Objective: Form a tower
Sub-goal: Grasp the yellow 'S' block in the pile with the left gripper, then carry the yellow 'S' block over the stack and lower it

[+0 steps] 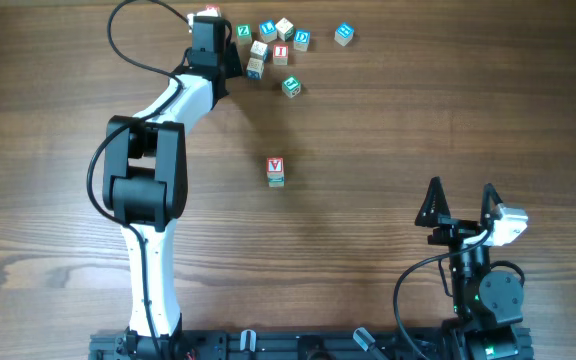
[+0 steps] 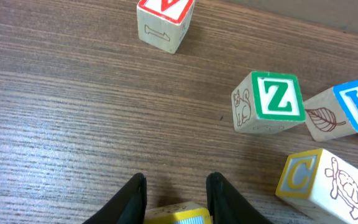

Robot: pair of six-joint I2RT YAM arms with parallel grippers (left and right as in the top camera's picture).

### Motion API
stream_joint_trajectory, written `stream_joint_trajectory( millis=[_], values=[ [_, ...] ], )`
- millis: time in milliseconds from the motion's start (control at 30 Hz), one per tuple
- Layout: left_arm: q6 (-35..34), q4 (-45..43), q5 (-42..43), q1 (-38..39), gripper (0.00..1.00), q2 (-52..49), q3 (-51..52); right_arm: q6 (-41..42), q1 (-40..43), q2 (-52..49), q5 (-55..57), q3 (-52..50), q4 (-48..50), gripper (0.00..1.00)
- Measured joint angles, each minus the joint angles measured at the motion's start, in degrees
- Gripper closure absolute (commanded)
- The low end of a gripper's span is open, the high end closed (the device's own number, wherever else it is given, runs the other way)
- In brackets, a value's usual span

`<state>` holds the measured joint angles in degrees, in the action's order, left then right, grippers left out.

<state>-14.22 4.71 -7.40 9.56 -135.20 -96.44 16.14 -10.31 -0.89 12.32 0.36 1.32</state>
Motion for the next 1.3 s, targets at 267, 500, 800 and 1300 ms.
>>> stream_joint_trajectory(
  millis=[267, 500, 800, 1300],
  values=[
    [0.09, 7.23, -0.02, 0.0, 0.62, 0.31, -0.37, 0.0, 0.0, 0.0, 0.0, 0.0, 0.0, 0.0],
    [0.2, 7.23, 0.0, 0.0, 0.68, 0.83, -0.37, 0.0, 0.0, 0.0, 0.0, -0.02, 0.0, 0.0],
    [0.15, 9.84, 0.0, 0.0, 0.81, 3.21, -0.35, 0.0, 0.0, 0.0, 0.0, -0.02, 0.0, 0.0],
    [-10.51, 53.79, -0.02, 0.92, 0.82, 37.22, -0.52, 0.0, 0.0, -0.11, 0.0, 0.0, 0.02, 0.0]
  ],
)
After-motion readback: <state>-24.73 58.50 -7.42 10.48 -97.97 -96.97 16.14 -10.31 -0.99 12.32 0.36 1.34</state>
